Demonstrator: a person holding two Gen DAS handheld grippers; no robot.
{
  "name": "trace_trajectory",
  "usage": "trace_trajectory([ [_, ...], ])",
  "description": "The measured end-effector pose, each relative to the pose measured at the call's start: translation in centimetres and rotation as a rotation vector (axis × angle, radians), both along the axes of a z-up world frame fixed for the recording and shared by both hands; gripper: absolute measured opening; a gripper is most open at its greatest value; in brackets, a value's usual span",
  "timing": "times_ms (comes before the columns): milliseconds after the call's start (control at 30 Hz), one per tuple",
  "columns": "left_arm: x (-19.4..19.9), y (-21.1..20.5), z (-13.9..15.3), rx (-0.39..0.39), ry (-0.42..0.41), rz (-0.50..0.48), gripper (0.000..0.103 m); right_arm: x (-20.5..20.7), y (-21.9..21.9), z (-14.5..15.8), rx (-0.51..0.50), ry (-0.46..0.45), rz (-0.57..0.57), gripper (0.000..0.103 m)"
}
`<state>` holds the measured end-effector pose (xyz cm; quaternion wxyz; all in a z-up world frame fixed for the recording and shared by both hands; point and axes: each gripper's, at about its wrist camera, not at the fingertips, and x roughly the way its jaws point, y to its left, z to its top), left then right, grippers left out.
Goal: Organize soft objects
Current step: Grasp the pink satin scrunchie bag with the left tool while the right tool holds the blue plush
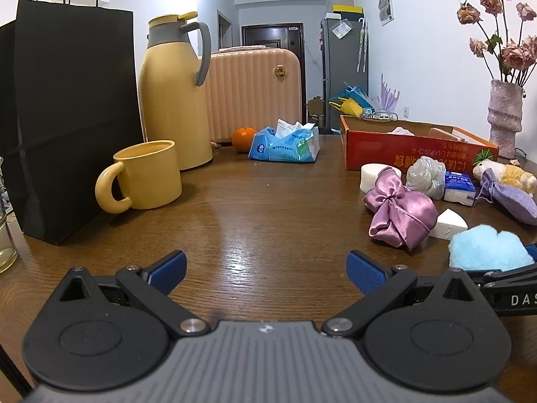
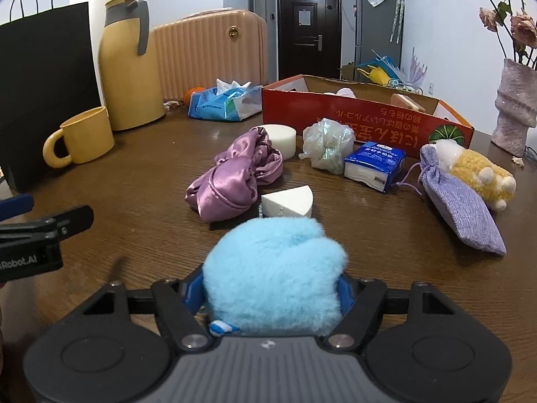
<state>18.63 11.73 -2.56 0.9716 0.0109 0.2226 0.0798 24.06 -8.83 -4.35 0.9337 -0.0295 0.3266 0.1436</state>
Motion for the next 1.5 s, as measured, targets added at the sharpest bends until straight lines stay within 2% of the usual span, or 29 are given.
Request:
trace_trajectory([
  [433, 0.8, -0.5, 0.2, 0.014, 0.033, 0.014, 0.103, 0.5, -1.8, 1.1, 0.019, -0.047, -0.006, 0.070],
  [733, 1.5, -2.3, 1.7, 0.026, 0.008, -0.010, 0.103, 1.3, -3.9, 2.1, 0.027, -0.091, -0.030, 0.070],
  [1500, 6.7, -6.0, 4.0, 0.009, -0.008, -0.051, 0.103, 4.9, -8.2, 4.3, -0.014, -0.206, -0.100, 0.070],
])
